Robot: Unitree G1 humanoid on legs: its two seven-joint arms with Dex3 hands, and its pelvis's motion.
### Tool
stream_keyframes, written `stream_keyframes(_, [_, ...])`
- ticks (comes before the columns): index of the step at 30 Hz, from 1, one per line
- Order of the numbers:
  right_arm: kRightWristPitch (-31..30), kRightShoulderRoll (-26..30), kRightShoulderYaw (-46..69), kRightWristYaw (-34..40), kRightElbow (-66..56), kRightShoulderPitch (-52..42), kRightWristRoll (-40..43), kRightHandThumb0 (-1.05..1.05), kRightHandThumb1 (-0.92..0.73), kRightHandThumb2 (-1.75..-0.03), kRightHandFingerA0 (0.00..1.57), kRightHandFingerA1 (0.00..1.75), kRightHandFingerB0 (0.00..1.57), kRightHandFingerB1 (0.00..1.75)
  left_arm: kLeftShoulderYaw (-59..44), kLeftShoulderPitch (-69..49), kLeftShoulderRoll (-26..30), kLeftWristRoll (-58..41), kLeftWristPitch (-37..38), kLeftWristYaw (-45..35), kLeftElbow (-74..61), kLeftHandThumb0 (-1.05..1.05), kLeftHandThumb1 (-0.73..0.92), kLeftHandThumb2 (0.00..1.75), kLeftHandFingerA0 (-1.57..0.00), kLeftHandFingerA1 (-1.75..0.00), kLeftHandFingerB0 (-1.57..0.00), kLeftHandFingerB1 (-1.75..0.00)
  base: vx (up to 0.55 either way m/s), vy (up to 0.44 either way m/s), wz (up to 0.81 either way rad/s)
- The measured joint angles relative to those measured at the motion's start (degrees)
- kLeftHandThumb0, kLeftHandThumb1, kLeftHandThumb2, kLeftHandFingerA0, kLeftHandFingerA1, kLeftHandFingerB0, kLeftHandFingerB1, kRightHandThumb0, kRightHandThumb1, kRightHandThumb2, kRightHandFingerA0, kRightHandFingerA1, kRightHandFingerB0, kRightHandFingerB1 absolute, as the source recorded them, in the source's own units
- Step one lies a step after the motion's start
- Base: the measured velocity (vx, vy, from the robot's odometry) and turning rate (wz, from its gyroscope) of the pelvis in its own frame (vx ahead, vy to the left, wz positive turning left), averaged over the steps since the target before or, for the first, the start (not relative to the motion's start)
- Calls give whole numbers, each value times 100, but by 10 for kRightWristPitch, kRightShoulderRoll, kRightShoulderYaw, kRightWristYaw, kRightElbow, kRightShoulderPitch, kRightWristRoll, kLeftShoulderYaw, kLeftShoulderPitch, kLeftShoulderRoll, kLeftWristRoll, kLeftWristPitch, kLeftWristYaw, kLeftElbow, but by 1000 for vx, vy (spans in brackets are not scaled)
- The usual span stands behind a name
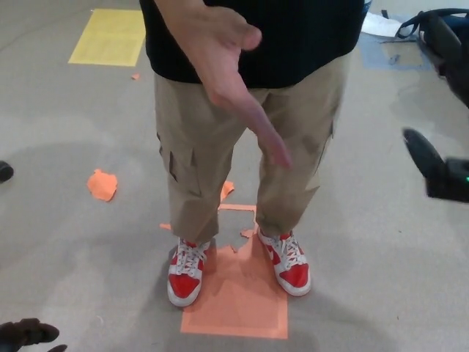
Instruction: The robot extends its right arm to grab a person's hand and shakes it
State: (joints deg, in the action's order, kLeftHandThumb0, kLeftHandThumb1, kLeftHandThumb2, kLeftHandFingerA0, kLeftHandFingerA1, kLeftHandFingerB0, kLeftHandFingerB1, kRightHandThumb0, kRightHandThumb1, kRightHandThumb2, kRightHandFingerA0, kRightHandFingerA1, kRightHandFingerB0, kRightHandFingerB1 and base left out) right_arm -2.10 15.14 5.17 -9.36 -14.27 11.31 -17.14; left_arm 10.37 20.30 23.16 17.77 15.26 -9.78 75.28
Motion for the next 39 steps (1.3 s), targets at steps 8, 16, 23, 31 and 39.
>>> stream_keyframes(8, [32,10,-3,4,206,-22,4,-86,-70,-103,0,12,0,8,0,-2,-2,0,0,0,0,-76,92,71,-33,-34,-27,-31,0,0,0])
stream_keyframes(16, [32,9,-20,5,401,-6,1,-69,-83,-64,0,12,0,8,0,-11,-6,0,0,0,0,-78,92,71,-27,-33,-21,-30,0,0,0])
stream_keyframes(23, [26,8,-34,5,579,15,-3,-84,-74,-110,0,15,3,18,0,-15,-8,0,0,0,0,-75,92,71,-31,-34,-26,-31,0,0,0])
stream_keyframes(31, [8,14,-70,0,774,38,-13,-84,-76,-86,1,15,5,21,-1,-17,-8,0,0,1,0,-72,92,69,-31,-33,-25,-30,0,0,0])
stream_keyframes(39, [-8,47,-112,-17,905,82,-27,-80,-79,-115,0,16,0,18,-6,-19,-8,-1,-1,3,0,-75,92,70,-31,-35,-28,-32,0,0,0])
